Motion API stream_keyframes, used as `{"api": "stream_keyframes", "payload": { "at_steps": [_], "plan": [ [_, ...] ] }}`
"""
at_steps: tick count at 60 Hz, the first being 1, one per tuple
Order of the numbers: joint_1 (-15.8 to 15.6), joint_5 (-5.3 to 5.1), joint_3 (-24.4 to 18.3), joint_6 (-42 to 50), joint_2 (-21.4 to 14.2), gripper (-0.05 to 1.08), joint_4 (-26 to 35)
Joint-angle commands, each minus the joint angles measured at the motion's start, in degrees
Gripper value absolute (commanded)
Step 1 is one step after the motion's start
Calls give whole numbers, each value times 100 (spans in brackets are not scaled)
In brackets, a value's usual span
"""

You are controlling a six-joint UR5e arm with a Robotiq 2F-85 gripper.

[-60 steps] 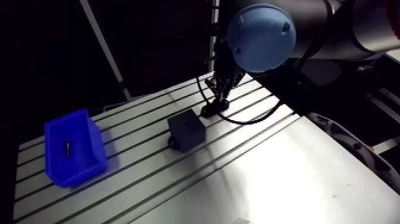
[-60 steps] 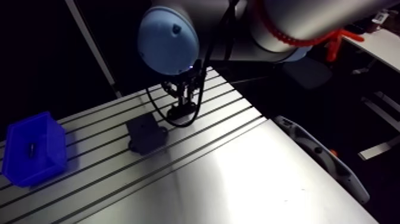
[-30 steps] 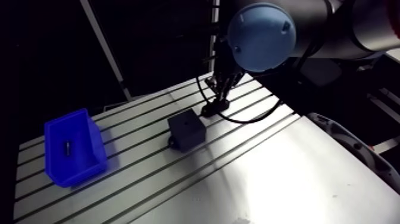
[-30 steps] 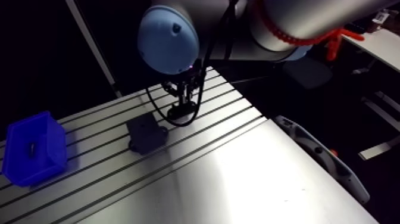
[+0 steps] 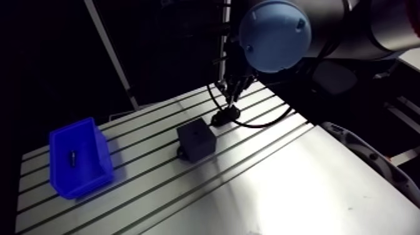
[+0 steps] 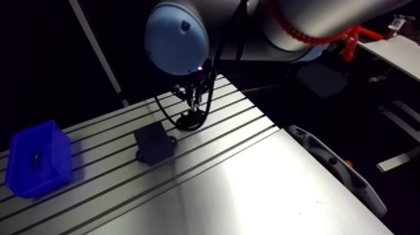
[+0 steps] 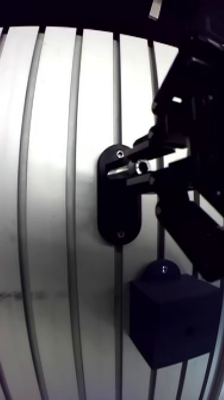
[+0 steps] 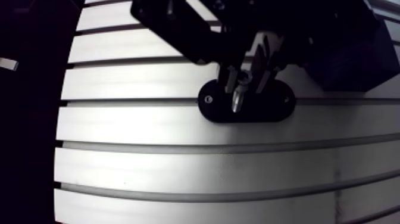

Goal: Pick up the M10 bolt and insert it into the hole until fully seated.

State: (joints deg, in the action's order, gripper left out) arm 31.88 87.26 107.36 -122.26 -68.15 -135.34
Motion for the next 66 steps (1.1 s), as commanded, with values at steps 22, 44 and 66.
{"api": "stream_keyframes", "payload": {
  "at_steps": [22,44,66],
  "plan": [
    [-5,-180,-306,67,-581,108,648],
    [-404,169,-1357,914,-836,108,3097],
    [-1150,357,-1843,1410,-756,108,4124]
  ]
}}
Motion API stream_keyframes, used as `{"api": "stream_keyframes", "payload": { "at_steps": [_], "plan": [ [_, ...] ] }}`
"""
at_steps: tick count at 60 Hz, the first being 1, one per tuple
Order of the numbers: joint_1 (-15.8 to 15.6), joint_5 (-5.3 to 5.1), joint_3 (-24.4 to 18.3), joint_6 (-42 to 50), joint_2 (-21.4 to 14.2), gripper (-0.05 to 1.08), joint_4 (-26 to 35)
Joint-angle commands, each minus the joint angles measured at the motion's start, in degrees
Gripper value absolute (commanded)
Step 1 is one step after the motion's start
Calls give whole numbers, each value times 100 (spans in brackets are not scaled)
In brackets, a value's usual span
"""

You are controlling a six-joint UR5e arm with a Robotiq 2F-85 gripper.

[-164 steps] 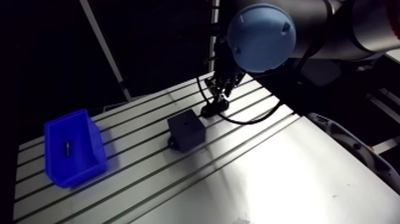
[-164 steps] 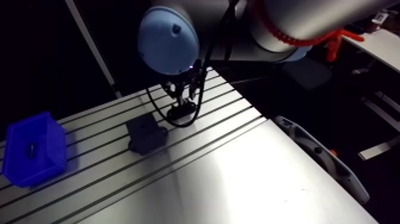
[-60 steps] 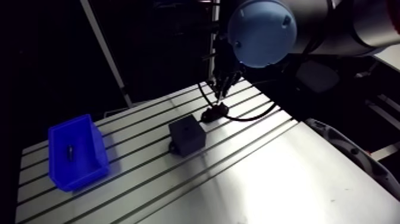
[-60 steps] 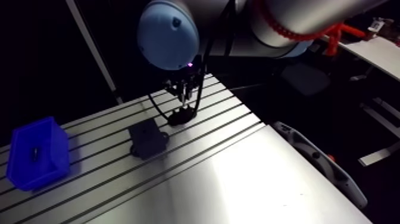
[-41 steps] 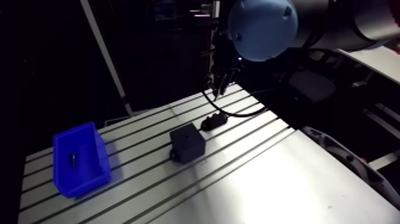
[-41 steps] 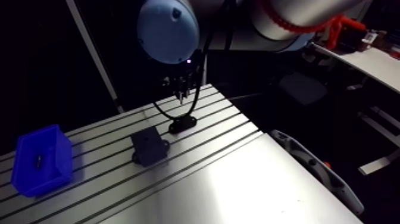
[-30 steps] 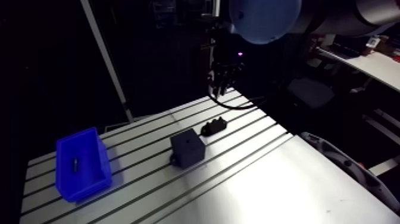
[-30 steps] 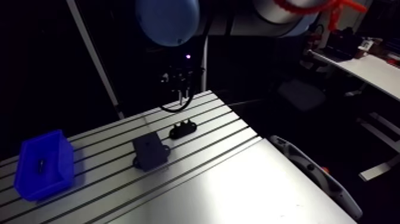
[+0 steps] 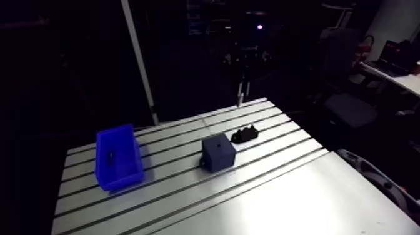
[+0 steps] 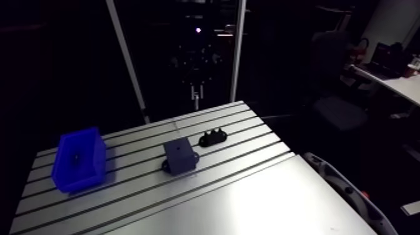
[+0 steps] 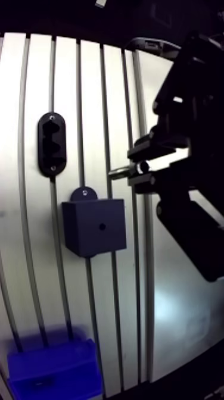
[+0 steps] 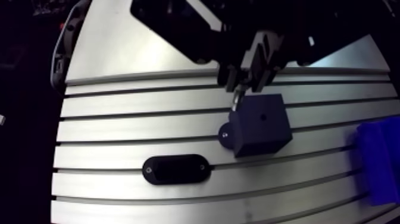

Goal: Pick up the M10 bolt and insert it into the hole until fully seated.

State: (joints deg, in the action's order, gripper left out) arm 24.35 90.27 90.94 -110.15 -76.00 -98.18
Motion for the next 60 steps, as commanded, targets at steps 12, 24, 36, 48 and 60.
{"api": "stream_keyframes", "payload": {
  "at_steps": [12,24,36,48,60],
  "plan": [
    [-635,46,-240,348,73,108,475],
    [-900,83,-188,479,32,108,469],
    [-923,172,-51,490,20,108,429],
    [-923,345,-10,499,36,108,323],
    [-922,339,46,500,73,108,295]
  ]
}}
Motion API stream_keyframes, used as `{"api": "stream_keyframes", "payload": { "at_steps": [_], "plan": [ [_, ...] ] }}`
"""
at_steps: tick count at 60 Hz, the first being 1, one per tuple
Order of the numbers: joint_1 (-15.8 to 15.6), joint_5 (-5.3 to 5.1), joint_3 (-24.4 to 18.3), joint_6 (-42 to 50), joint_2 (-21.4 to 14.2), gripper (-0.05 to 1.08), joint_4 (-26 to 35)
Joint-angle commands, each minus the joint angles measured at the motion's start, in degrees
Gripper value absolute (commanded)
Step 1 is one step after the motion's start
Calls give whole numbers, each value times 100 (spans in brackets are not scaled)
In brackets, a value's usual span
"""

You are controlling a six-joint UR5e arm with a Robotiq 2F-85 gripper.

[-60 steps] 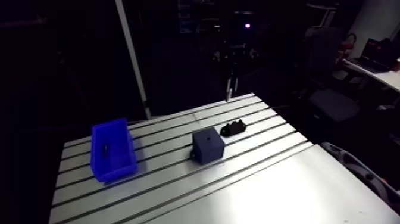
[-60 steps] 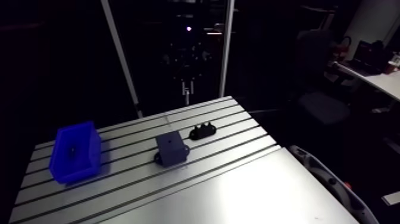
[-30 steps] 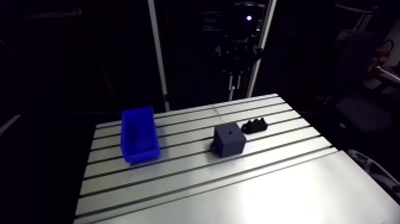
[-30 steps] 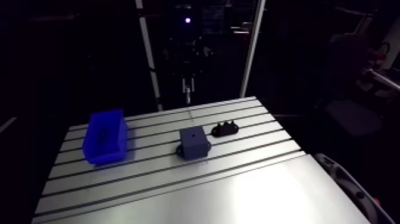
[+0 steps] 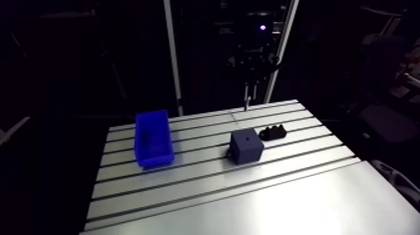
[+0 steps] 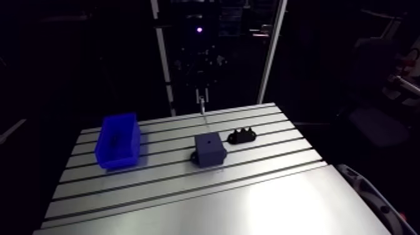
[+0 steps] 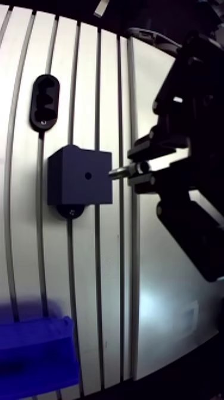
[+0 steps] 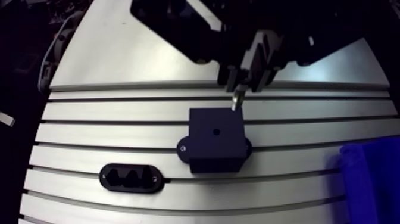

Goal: Pick up the M10 bolt and insert it into the hole until fully seated.

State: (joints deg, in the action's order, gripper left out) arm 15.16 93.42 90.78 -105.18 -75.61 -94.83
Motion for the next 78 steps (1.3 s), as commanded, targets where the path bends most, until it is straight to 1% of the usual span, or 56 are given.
{"api": "stream_keyframes", "payload": {
  "at_steps": [1,7,13,18,33,44,78],
  "plan": [
    [-4,16,81,9,34,108,-40],
    [-4,14,124,10,34,108,-104],
    [5,31,188,-16,83,108,-331],
    [5,39,214,-16,102,108,-355],
    [5,15,308,-16,190,108,-390],
    [21,32,435,-95,233,108,-845],
    [65,32,557,-104,341,108,-858]
  ]
}}
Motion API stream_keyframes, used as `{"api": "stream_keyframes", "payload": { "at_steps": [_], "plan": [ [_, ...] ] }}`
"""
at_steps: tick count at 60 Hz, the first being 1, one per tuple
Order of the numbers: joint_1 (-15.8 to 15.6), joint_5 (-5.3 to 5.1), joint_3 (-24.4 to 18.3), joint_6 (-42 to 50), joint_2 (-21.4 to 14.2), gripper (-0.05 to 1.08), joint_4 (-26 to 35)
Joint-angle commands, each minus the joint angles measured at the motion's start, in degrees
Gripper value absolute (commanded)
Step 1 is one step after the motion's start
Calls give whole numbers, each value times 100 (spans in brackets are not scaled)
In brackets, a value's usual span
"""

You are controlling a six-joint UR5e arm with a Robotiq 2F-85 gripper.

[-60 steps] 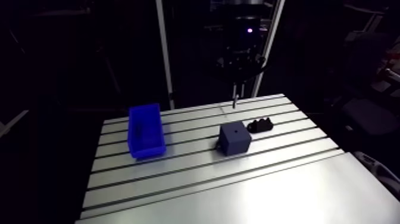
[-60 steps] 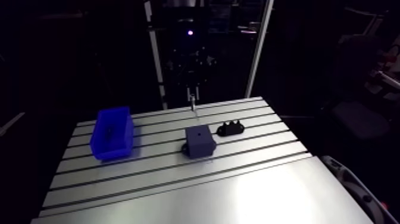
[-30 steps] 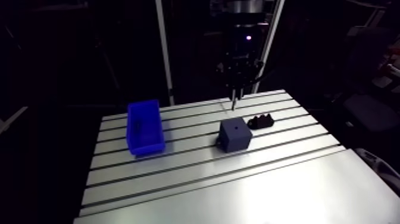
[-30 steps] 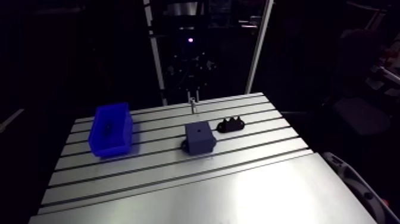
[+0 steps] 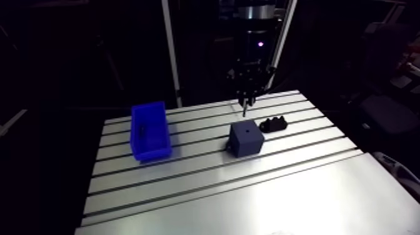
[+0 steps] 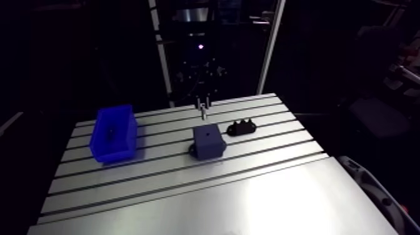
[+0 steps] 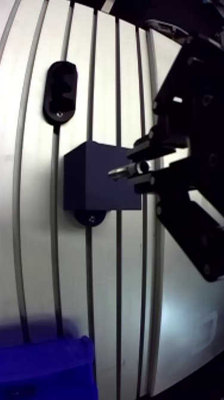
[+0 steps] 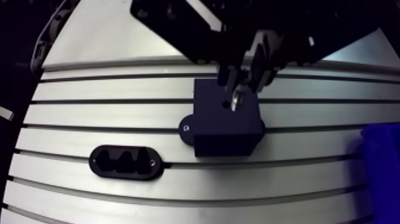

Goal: Pick up the M10 bolt and insert it into the hole until fully seated.

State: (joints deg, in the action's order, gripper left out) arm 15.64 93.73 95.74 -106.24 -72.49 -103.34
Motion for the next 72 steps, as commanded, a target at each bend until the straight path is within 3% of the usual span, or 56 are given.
{"api": "stream_keyframes", "payload": {
  "at_steps": [1,12,72],
  "plan": [
    [18,0,70,2,22,108,-7],
    [52,62,132,2,21,108,-15],
    [105,53,371,20,-32,108,-51]
  ]
}}
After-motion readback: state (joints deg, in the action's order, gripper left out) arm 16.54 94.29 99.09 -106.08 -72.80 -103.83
